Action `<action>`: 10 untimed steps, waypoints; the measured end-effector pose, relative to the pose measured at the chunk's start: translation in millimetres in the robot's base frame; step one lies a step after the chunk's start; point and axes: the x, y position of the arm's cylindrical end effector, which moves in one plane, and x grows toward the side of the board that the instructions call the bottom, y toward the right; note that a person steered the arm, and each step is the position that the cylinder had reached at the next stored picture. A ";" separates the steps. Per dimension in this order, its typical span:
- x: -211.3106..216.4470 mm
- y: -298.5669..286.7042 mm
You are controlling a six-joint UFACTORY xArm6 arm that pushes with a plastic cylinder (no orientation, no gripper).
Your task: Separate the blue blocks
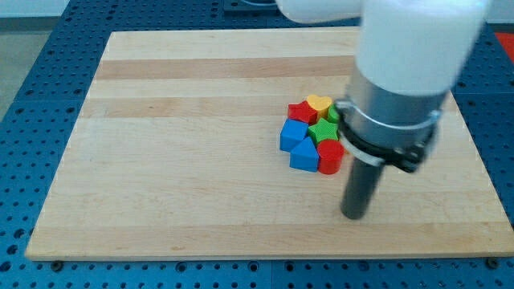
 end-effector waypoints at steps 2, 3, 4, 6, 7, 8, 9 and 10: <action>22.9 16.5; 22.6 52.9; 9.9 116.5; -67.5 125.8; -85.5 118.9; -88.1 77.9; -88.1 0.2; -88.9 -88.0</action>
